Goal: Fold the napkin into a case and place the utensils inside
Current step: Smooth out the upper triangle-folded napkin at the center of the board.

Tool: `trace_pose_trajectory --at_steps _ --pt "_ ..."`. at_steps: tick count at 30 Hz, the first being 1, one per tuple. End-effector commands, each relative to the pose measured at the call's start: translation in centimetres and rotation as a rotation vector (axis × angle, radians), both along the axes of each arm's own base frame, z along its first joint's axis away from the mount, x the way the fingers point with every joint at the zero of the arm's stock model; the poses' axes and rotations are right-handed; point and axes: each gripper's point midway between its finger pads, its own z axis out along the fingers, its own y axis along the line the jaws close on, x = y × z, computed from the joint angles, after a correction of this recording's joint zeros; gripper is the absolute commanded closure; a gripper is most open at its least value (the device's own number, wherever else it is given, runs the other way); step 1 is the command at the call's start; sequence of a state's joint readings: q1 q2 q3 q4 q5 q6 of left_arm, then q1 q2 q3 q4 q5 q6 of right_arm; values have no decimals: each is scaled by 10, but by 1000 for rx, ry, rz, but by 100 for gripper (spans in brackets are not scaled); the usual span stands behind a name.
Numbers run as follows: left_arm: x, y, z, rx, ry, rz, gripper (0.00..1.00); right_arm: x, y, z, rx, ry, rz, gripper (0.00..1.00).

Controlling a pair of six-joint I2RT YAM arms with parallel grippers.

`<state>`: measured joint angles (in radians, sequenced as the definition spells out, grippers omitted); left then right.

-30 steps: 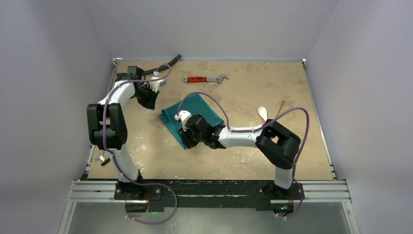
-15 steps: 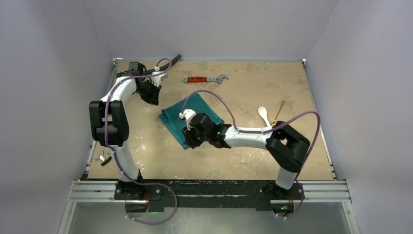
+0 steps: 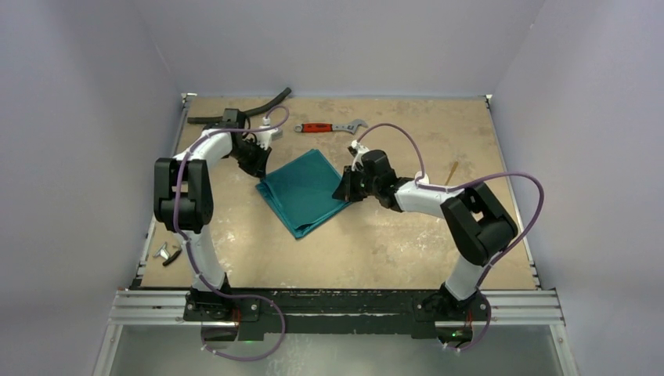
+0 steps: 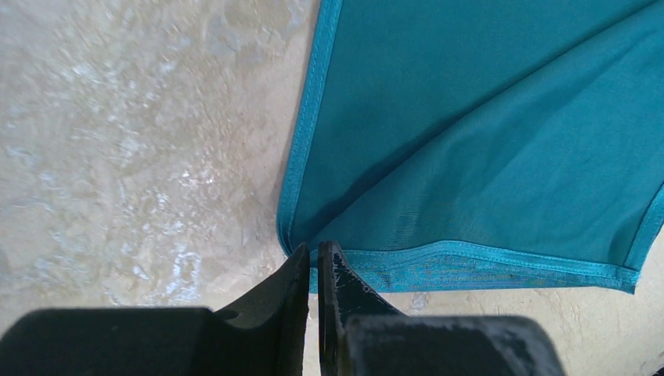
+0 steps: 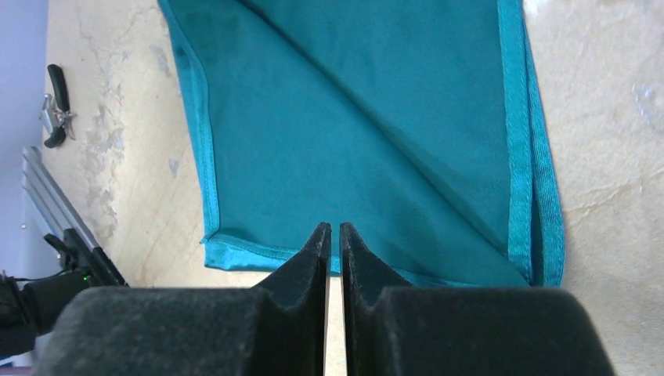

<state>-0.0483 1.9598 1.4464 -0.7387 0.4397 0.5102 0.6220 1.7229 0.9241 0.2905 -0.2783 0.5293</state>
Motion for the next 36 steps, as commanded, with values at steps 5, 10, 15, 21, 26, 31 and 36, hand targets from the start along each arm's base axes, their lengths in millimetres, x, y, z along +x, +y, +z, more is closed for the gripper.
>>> trace_pose_trajectory --at_steps 5,10,15,21,26,31,36 --pt "-3 9 -9 45 -40 -9 93 -7 -9 -19 94 133 -6 93" --pt "-6 16 -20 96 -48 -15 95 -5 -22 -41 111 193 -18 96" --pt "-5 18 -17 119 -73 -26 96 -5 -29 -48 107 210 5 98" --pt "-7 14 -14 135 -90 -46 96 -8 -30 -21 154 176 62 94" --pt "-9 12 -12 137 -94 -54 96 -5 -23 10 220 140 82 86" --pt "-10 12 -11 144 -98 -62 96 6 -21 3 233 158 53 83" --pt "-10 12 -9 148 -103 -67 96 17 -31 -17 226 184 14 86"
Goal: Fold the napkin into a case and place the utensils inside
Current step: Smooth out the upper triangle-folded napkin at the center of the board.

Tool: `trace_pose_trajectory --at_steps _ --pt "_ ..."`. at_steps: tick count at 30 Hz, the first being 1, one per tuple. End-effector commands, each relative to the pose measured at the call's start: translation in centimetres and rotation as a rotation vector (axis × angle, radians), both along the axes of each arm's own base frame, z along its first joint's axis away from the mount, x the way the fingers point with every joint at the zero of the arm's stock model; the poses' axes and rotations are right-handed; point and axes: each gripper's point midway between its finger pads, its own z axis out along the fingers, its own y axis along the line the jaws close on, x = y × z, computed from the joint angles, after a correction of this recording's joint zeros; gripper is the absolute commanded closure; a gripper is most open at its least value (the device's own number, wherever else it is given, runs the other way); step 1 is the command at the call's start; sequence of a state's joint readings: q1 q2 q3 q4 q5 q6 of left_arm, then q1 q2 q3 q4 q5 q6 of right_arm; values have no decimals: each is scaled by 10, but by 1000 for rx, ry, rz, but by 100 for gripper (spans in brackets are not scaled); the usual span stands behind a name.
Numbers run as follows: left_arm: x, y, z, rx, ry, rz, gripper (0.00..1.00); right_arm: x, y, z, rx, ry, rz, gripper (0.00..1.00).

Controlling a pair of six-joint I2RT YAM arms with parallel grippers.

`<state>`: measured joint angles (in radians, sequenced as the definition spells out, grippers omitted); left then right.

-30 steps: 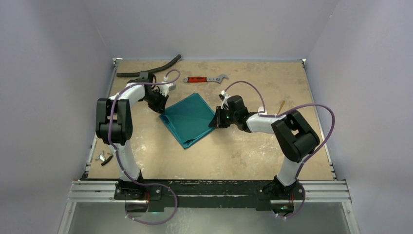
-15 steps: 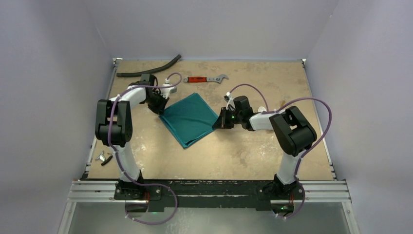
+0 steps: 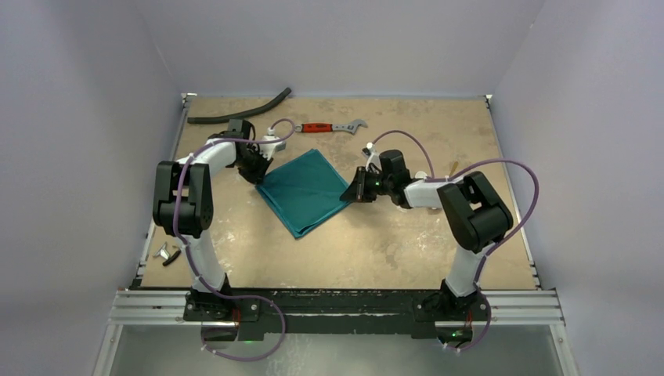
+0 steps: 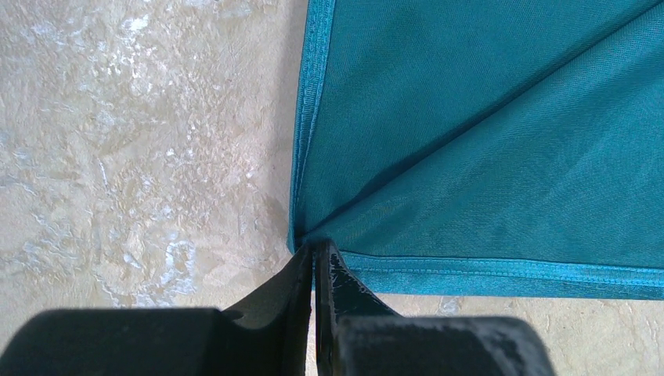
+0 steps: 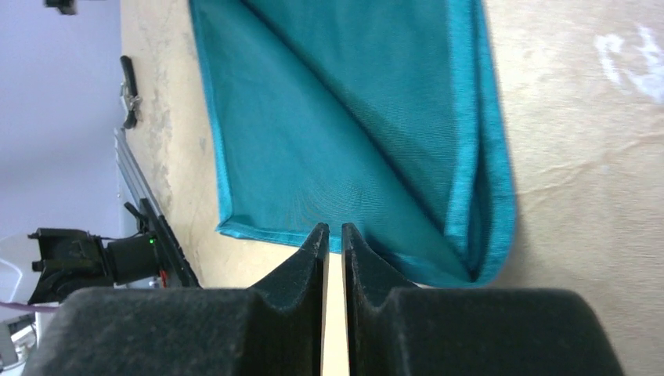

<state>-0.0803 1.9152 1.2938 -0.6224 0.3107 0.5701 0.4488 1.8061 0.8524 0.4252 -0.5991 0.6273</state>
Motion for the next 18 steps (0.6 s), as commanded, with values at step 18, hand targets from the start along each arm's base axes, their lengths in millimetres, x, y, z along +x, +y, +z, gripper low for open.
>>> trace_pose_trajectory --at_steps 18 --pt "3 2 18 21 -58 -37 96 20 -19 34 155 -66 3 88"
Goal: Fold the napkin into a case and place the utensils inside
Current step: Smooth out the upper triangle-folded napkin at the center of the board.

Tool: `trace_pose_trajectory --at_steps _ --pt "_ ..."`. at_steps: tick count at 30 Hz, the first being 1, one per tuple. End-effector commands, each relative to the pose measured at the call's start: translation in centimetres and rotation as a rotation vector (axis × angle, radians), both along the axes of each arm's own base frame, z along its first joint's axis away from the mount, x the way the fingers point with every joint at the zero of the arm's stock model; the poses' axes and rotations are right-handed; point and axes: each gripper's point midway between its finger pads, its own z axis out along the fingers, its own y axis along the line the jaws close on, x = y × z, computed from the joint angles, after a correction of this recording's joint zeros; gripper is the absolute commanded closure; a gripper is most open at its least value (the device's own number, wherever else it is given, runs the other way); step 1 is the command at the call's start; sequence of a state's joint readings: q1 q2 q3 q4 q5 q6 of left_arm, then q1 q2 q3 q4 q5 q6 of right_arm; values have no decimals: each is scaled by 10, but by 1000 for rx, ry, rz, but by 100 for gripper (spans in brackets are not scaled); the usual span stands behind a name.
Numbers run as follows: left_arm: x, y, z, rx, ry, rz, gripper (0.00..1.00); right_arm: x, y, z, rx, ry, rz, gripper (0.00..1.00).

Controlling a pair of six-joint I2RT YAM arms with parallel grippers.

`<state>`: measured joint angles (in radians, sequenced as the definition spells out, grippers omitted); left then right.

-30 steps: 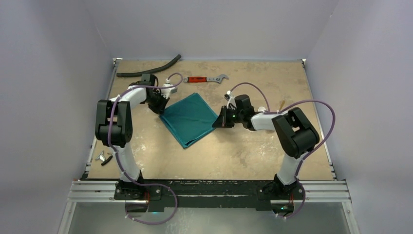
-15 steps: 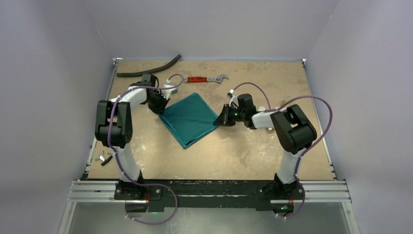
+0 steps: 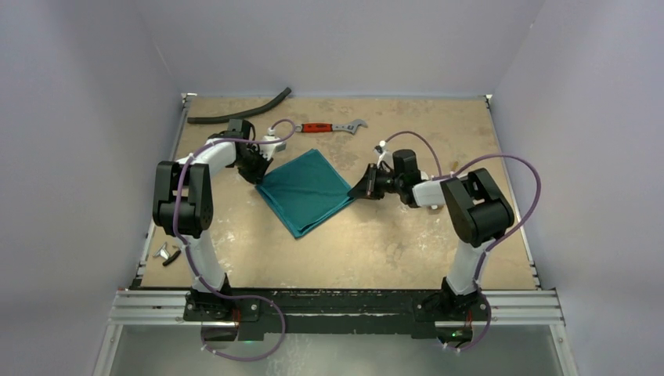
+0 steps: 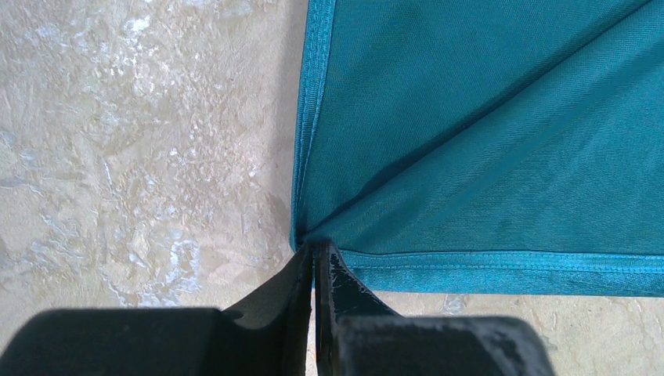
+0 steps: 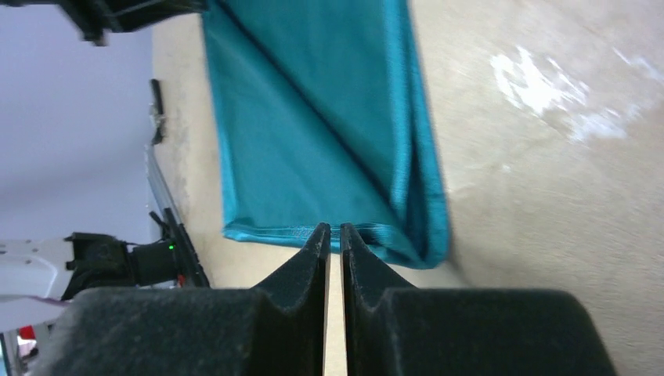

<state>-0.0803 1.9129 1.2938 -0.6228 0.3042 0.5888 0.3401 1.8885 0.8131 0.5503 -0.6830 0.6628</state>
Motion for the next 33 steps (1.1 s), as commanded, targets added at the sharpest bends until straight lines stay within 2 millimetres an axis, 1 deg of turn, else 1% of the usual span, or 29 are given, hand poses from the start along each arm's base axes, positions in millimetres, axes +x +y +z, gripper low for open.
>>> trace_pose_trajectory --at_steps 1,2,5,8,10,15,18,22,25,28,31,33 --pt "2 0 17 10 -49 -24 96 3 10 58 100 -121 60 87" --pt "2 0 18 10 -50 -25 96 5 11 61 105 -124 59 87" --pt "1 0 17 10 -45 -25 96 9 13 55 106 -104 53 87" --pt "2 0 18 11 -47 -25 96 11 13 40 98 -63 44 90" --pt "2 1 19 14 -50 -25 96 12 11 29 82 -39 28 94" --pt "2 0 21 13 -51 -28 96 16 2 9 51 -12 -16 98" --pt "1 1 19 14 -45 -29 96 17 -1 -3 47 8 -28 100" --pt "-2 2 18 19 -38 -30 96 15 -4 -17 30 26 -28 100" --pt "-5 2 20 20 -35 -31 95 15 -6 -19 13 21 -26 100" --pt "-6 2 25 20 -40 -35 93 21 -8 -19 -32 -4 -27 100" --pt "-8 3 29 22 -42 -38 92 32 -12 -15 -80 -39 -35 100" --pt "-8 3 34 20 -44 -30 89 34 -12 -9 -96 -51 -27 100"
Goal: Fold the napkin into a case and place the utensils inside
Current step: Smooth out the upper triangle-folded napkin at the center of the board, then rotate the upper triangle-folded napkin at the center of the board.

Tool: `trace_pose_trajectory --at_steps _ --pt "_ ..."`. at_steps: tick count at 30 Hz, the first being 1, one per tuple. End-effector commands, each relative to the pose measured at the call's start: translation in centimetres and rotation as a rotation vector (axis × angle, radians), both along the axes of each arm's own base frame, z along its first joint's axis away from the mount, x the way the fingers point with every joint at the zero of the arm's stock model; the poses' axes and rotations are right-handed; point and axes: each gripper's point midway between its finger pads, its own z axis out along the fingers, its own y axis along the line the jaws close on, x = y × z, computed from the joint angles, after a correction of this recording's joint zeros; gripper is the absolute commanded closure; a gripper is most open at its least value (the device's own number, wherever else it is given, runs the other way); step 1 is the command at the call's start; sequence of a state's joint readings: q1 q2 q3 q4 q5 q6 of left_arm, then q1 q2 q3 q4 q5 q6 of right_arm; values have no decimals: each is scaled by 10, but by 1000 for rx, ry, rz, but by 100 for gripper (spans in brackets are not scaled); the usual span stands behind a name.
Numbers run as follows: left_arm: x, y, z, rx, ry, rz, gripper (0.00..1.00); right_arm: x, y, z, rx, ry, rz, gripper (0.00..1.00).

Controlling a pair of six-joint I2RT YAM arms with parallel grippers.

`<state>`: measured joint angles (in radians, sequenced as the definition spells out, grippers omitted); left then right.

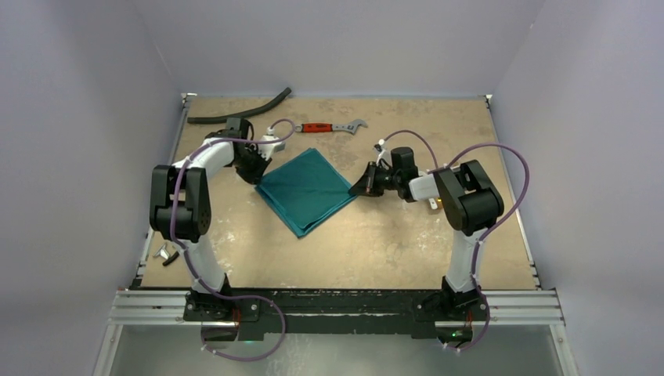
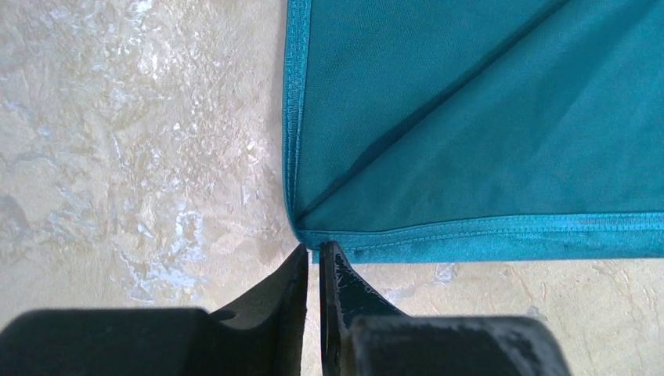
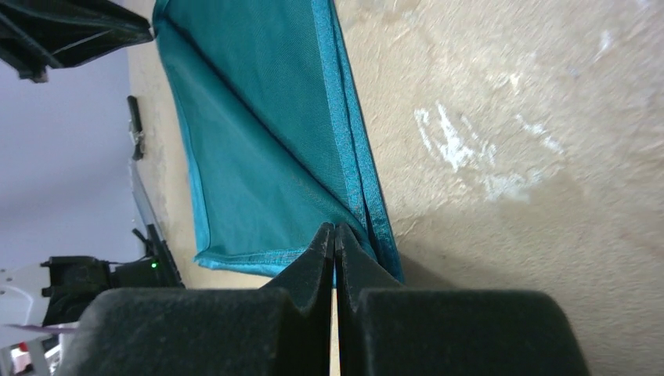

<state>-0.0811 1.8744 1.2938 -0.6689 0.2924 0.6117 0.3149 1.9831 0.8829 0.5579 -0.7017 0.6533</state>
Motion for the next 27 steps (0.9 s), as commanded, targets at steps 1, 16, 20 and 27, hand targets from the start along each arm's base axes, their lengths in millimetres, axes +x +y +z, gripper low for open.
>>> trace_pose_trajectory --at_steps 1,16,20,27 --pt "1 -1 26 -3 -43 -6 87 16 -10 11 -100 -74 -19 100" --pt "20 -19 36 -140 10 37 79 -26 15 52 -181 -113 -25 76" --pt "15 -16 8 -120 46 47 80 -40 19 34 -183 -58 -13 82" --pt "15 -14 3 -113 42 51 91 -42 19 12 -221 14 5 95"
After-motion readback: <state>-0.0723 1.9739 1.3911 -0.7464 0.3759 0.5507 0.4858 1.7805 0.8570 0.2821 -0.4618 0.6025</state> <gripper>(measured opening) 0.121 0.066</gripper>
